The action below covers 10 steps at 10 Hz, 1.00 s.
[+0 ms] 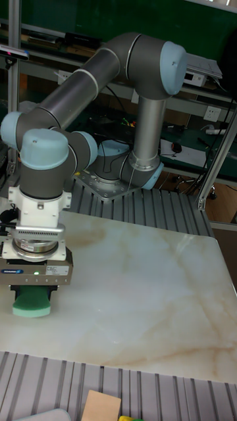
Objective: Clean the tabletop with a sponge
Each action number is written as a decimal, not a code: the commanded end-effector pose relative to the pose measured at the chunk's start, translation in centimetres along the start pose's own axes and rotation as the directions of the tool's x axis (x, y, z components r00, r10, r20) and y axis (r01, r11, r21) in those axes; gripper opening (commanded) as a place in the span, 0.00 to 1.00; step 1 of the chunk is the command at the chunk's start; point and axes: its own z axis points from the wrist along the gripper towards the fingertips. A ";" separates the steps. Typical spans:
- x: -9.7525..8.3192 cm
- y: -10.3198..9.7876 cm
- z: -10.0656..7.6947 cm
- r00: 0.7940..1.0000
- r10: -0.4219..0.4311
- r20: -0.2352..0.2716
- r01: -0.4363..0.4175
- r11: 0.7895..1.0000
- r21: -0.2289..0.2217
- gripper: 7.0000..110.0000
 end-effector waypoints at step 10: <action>-4.6 2.4 2.0 0.999 0.026 -0.033 -0.025 1.000 0.010 0.00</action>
